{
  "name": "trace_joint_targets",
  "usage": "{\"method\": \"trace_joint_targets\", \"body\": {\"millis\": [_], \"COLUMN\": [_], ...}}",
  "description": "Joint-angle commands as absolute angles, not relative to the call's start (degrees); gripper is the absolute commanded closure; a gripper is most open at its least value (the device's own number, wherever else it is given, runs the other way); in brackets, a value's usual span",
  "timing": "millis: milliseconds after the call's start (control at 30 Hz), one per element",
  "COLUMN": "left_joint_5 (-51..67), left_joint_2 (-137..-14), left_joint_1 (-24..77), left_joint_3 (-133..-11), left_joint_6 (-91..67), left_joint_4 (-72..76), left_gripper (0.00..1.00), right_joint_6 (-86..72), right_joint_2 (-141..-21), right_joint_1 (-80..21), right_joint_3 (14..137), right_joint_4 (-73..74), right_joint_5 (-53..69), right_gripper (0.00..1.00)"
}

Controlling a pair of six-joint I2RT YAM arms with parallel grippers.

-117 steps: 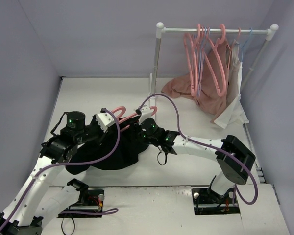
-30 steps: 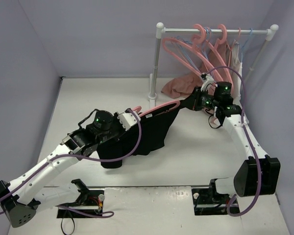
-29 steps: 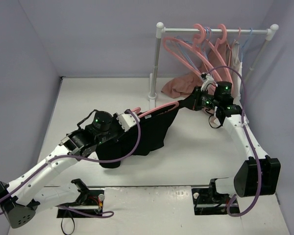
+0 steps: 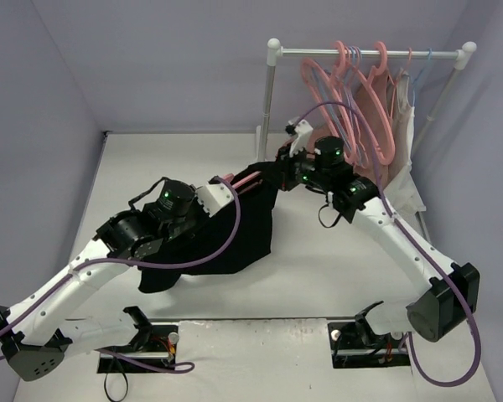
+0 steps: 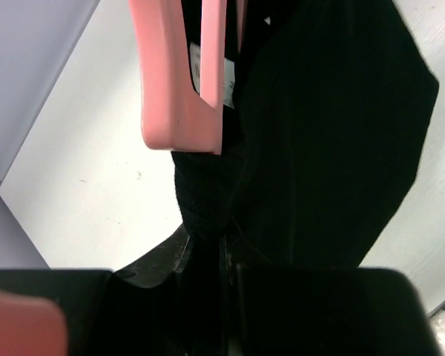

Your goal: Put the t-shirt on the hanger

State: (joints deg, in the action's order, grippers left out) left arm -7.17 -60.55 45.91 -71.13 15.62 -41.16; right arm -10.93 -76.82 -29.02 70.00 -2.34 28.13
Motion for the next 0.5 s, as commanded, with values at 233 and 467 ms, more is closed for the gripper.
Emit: {"method": "trace_joint_targets", "body": {"millis": [233, 467], "left_joint_5": [0.0, -0.95], "left_joint_2": [-55.88, -53.64], "left_joint_1": [45.67, 44.21], "left_joint_3": [-65.9, -65.56], "left_joint_6": [12.83, 12.23], "left_joint_4": [-29.83, -27.86], "left_gripper": [1.0, 1.0], "right_joint_6": [-7.9, -5.7], "right_joint_2": [-79.57, -77.48], "right_joint_1": [-42.8, -45.69], "right_joint_3": [76.62, 72.43], "right_joint_4": [-7.26, -7.19], "right_joint_5": [23.24, 22.85], "right_gripper": [0.94, 0.89]}}
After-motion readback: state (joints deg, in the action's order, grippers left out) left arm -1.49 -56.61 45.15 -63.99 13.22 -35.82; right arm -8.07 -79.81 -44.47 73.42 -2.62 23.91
